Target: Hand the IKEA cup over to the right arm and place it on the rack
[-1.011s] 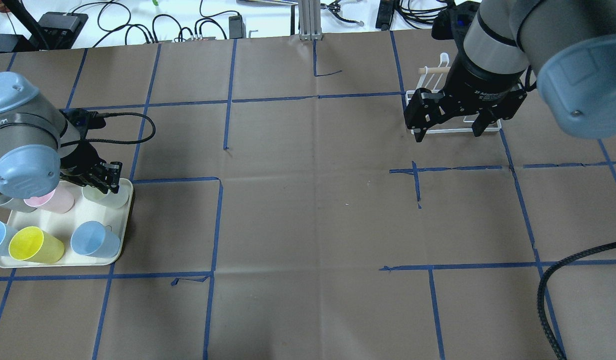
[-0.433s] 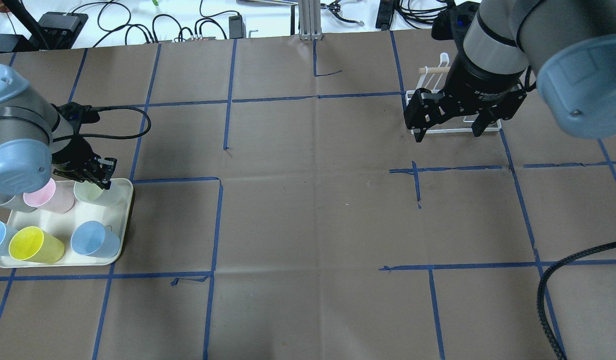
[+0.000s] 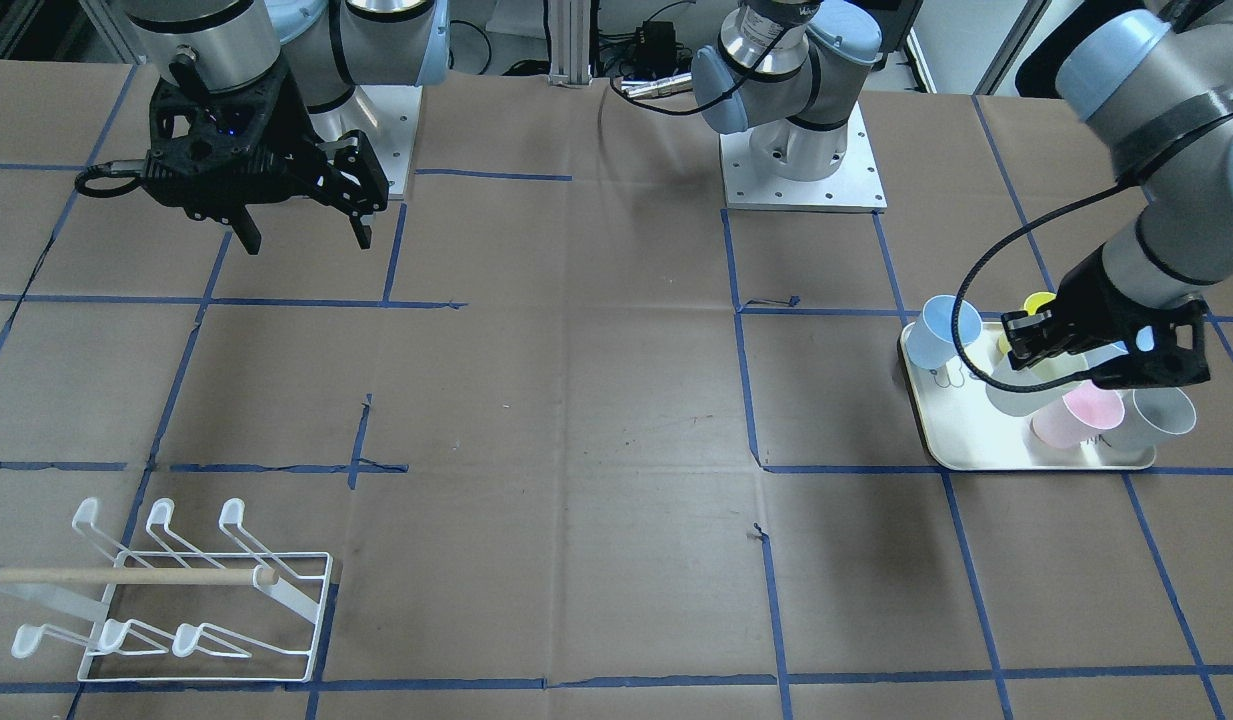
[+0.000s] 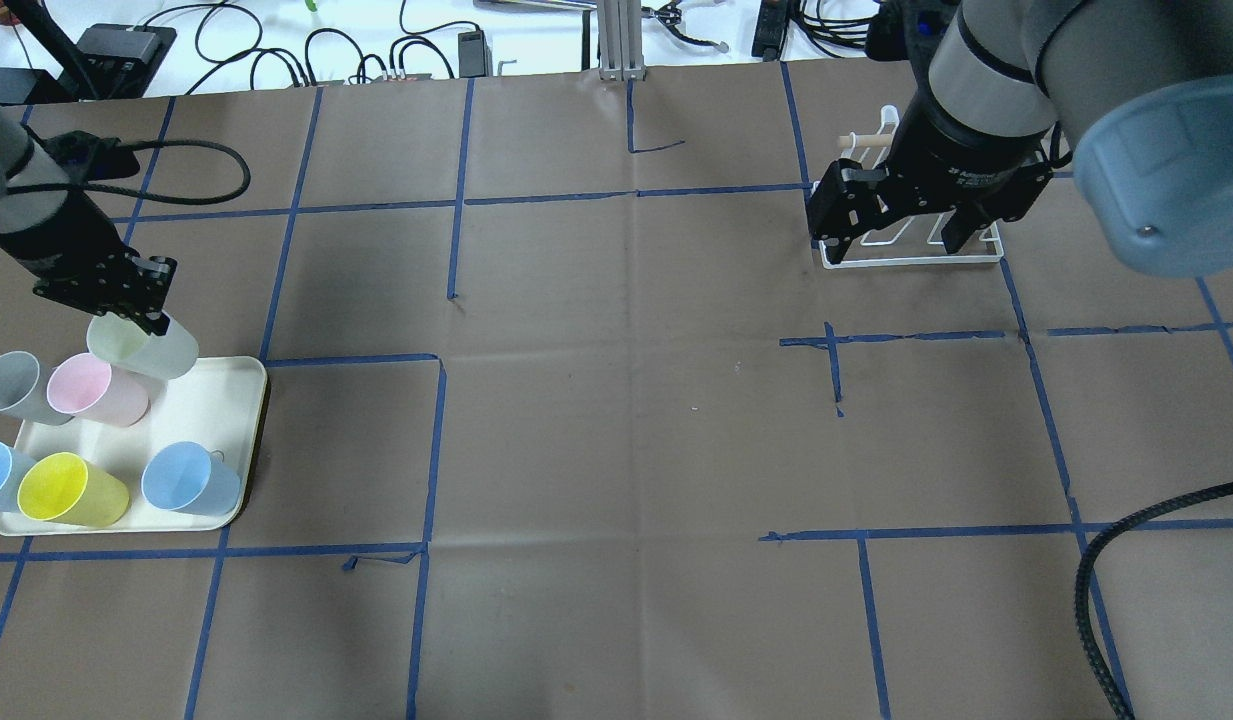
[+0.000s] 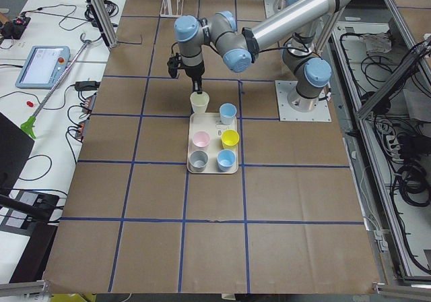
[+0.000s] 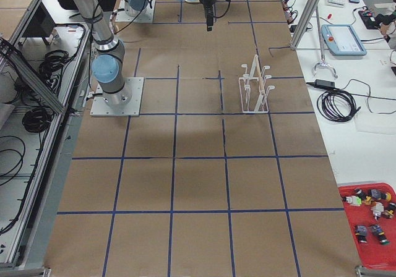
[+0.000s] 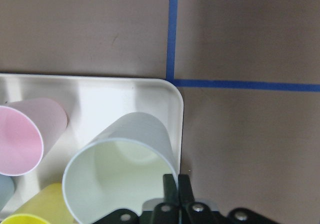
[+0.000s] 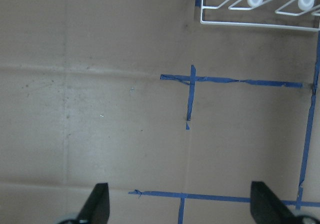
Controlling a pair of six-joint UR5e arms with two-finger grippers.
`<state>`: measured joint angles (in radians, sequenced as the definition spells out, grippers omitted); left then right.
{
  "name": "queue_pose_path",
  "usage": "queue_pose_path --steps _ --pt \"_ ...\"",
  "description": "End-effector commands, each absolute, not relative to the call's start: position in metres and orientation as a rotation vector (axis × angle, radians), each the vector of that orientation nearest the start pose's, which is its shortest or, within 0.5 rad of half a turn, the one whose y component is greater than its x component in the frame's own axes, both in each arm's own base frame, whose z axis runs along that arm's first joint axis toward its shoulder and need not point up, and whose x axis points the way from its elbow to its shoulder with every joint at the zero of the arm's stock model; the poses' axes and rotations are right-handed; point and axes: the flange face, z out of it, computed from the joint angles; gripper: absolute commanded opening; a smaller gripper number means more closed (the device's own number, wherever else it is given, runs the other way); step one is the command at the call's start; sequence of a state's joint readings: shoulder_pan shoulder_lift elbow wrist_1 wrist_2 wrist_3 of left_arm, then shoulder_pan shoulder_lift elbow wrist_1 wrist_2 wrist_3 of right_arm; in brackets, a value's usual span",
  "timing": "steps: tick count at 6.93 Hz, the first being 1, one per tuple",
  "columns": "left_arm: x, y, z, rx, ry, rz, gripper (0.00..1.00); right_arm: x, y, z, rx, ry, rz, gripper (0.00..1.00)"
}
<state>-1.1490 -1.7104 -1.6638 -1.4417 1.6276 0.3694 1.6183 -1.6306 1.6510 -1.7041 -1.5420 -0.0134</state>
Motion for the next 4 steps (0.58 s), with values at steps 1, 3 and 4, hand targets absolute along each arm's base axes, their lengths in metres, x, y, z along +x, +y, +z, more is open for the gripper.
queue_pose_path --steps 1,3,4 --pt "0.097 -0.554 0.455 -0.086 3.143 0.2 0.0 0.163 -0.488 0.52 0.08 3.003 -0.538 1.0" --pt "0.055 -0.566 0.474 0.015 3.185 0.112 0.0 0.177 -0.504 0.506 0.407 2.755 -0.622 1.0" --pt "0.035 -0.573 0.474 0.045 3.267 0.023 0.0 0.187 -0.502 0.475 0.56 2.59 -0.566 1.0"
